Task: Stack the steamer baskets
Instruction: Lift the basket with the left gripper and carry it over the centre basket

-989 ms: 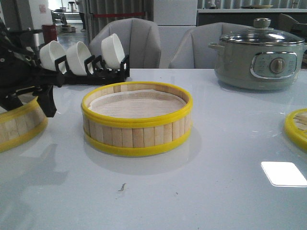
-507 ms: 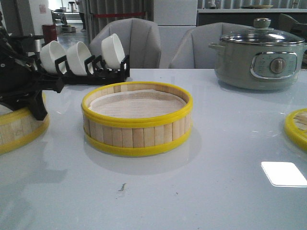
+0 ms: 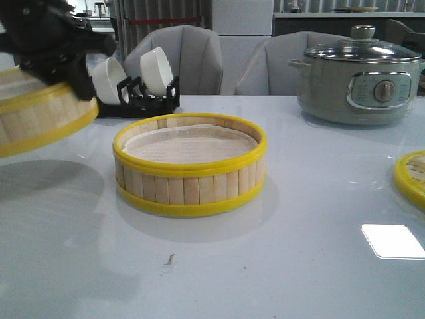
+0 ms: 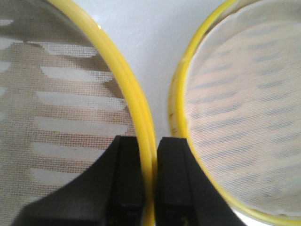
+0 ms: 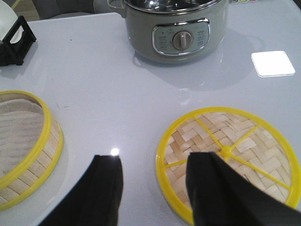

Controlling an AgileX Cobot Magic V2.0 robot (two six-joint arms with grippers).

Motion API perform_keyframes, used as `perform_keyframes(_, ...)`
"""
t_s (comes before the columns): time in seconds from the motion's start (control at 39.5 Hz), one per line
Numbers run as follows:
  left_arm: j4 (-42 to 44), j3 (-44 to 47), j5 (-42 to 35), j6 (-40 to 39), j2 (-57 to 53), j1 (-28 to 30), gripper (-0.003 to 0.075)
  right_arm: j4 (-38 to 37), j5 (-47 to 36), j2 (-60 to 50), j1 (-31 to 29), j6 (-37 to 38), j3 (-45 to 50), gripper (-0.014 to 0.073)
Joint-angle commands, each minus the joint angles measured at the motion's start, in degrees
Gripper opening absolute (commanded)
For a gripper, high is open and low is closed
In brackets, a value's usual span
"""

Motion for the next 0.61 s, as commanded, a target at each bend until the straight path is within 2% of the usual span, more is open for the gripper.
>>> perform_keyframes(0.0, 0.75, -5.41, -0.72, 0.53, -3.86, -3.92, 0.0088, -0.55, -5.1, -0.11, -0.06, -0.23, -2.03, 0.0433)
perform_keyframes(0.33, 0.75, -8.72, -3.55, 0.56, -2.88, -17.22, 0.0088, -0.55, -6.45, -0.11, -0.06, -0.23, -2.03, 0.0433)
perform_keyframes(0.58, 0.75, -9.23, -6.99, 0.56, 0.88, -23.12, 0.0088, -0.55, -6.74, -0.11, -0.06, -0.23, -2.03, 0.0433)
